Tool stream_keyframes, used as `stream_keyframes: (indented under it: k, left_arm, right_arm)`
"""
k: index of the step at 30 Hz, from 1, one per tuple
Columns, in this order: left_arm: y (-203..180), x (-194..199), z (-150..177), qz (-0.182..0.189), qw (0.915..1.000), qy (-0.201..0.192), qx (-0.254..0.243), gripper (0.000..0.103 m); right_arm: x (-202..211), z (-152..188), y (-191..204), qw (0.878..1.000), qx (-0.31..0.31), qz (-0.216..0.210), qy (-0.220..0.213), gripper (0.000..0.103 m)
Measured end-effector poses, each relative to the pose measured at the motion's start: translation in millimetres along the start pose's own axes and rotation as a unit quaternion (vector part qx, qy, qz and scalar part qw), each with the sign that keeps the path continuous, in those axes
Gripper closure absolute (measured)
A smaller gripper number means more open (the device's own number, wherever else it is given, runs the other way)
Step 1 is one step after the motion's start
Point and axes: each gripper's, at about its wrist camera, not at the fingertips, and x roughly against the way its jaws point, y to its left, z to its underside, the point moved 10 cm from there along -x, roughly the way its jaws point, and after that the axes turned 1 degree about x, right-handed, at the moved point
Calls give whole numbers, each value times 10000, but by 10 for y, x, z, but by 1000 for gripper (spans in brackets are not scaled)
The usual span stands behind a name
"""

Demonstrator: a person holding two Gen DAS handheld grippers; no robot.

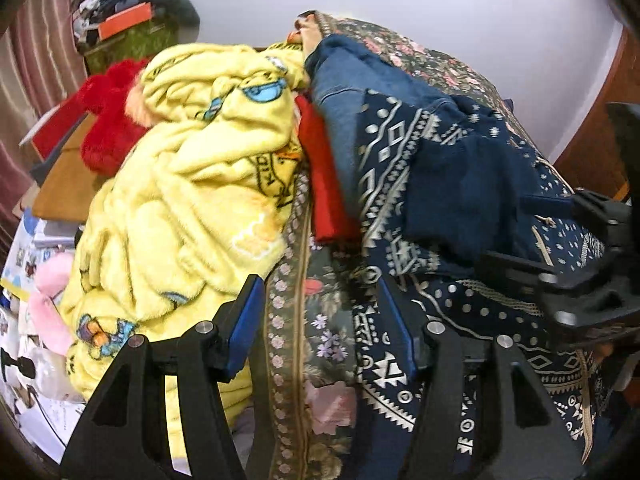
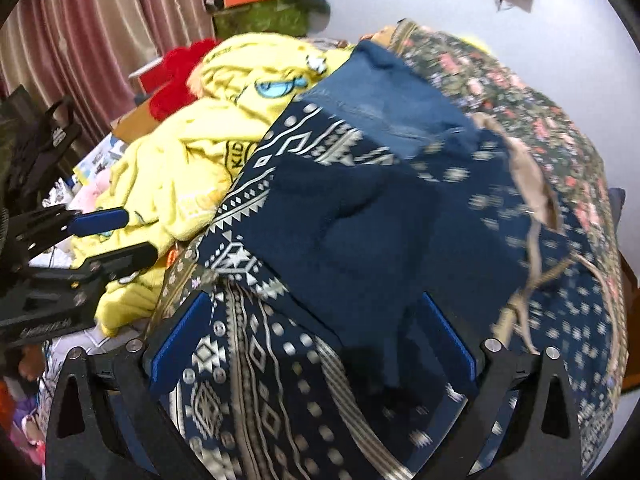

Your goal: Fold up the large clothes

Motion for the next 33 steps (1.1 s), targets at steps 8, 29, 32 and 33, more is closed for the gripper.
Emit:
stream_keyframes:
  k: [8, 29, 32, 33]
  left_arm:
    - [103, -204, 9, 162, 9998, 127, 86, 46]
    - [-381, -517, -160, 604, 9978, 262, 73, 46]
    - [-352, -567, -161, 501, 9983, 263, 118, 51]
    - [-348, -589, -152, 526, 9980, 288, 179, 56]
  right_arm:
    - [-436, -32, -21, 9984, 200, 447, 294, 37]
    - [799, -65, -648, 9893, -998, -161, -1049, 89]
    - [1015, 6, -890, 9809, -1459, -310, -1246, 90]
    - [1054, 36, -962, 9787, -1573, -342, -1277, 90]
